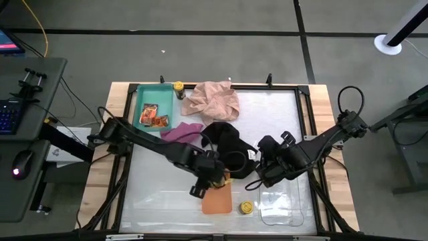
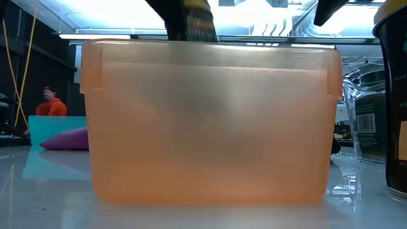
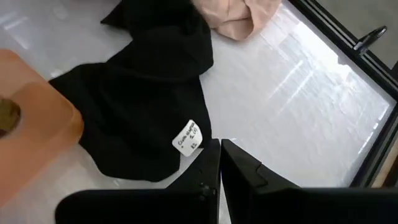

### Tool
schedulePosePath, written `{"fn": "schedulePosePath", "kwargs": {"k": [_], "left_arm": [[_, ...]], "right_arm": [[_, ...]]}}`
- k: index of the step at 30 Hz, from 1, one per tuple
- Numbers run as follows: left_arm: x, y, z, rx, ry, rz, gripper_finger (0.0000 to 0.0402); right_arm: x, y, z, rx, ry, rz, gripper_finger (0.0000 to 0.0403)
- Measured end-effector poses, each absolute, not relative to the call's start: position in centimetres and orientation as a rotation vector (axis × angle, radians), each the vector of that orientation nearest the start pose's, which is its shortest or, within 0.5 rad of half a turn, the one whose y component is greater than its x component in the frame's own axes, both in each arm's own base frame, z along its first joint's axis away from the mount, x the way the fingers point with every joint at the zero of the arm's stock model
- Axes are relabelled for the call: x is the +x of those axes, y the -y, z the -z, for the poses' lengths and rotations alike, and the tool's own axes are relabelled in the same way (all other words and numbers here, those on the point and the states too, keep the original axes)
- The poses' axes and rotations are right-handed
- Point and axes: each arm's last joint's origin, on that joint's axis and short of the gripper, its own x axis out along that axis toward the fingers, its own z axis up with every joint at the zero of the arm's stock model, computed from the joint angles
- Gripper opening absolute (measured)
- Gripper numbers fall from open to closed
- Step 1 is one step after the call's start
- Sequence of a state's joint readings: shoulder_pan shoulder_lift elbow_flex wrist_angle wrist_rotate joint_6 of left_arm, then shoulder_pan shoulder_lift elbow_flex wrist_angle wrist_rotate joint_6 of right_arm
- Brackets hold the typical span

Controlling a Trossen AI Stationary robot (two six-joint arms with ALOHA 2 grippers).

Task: Sort spices by type
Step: Put the bottom left yellow seasoning bottle into the orange bin

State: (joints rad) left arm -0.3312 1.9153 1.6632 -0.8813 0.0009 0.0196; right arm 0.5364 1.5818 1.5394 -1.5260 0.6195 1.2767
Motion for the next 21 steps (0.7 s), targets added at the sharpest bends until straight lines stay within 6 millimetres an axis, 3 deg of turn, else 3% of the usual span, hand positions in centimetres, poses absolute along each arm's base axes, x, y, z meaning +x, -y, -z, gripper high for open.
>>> {"fn": "schedulePosePath", "kwargs": {"k": [8,16,21], "left_arm": [[38.2,12.9,-22.6,0.104,-1.341,0.155,0.0189],[37.4,12.4,-22.3,0.204,-1.424,0.106,0.0189],[37.2,12.5,-22.3,0.228,-1.439,0.123,0.0258]], "right_arm": [[24.6,-12.6,-32.6,0.285,-0.939,0.79,0.0007],[25.1,-13.0,-32.7,0.384,-0.869,0.789,0.0007],[25.3,-13.1,-32.7,0.427,-0.844,0.788,0.0007]]}}
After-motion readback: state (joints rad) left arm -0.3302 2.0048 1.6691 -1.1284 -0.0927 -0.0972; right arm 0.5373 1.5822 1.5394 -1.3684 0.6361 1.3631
